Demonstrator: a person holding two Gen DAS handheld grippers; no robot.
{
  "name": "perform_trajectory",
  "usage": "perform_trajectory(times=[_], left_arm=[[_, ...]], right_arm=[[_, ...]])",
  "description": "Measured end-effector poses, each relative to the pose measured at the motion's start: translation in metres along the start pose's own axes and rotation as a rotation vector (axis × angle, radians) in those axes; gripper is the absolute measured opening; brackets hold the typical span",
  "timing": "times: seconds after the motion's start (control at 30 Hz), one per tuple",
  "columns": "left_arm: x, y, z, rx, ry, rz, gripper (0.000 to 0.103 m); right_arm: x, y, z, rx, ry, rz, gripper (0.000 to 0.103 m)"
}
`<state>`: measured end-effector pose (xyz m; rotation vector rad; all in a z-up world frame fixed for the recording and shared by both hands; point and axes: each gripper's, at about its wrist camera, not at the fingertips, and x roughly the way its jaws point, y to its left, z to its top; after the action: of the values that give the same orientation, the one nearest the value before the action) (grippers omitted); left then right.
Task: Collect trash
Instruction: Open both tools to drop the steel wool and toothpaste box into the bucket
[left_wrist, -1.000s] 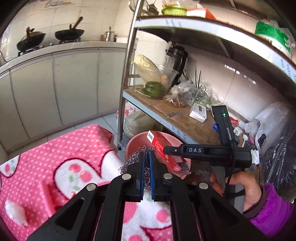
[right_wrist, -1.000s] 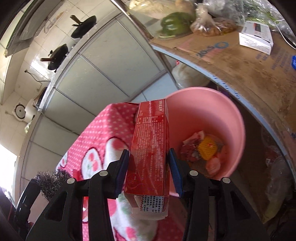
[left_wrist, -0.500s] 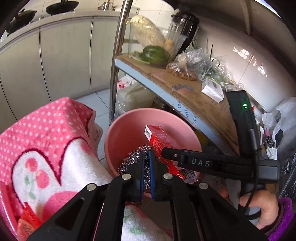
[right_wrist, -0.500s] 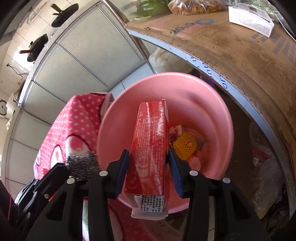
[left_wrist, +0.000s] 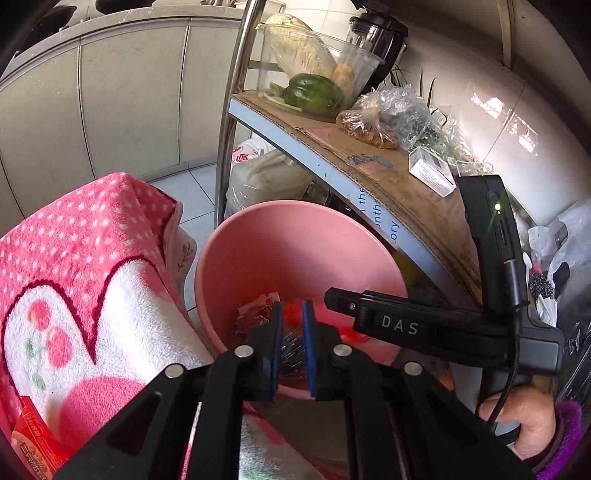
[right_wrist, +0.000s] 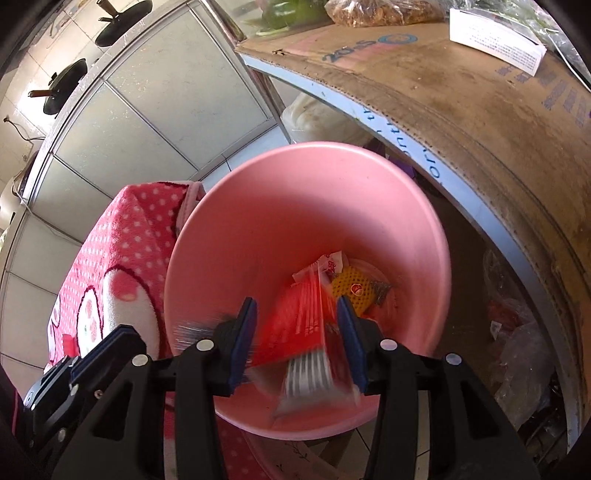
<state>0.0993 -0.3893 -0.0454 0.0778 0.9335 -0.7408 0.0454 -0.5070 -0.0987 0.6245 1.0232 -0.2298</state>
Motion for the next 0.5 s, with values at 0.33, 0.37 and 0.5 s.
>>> perform_trajectory(times=[0.33,0.37,0.5], left_arm=[[-0.023,-0.001,0.008,-0.038,-0.042,-0.022,0.018],[-0.026,-0.001,0.009,-0.043,-0.046,-0.023,0.018],[-0.038,0.0,0.014,-0.069,-0.065,-0.043,0.018]], right_arm=[[-0.025,-0.002,-0.003,-0.027,-0.05,0.0,0.046],[-0.029,-0.002,-0.004,-0.031,-0.06,-0.001,0.046],[-0.046,0.001,-0.005,-0.052,-0.098,-0.005,0.046]])
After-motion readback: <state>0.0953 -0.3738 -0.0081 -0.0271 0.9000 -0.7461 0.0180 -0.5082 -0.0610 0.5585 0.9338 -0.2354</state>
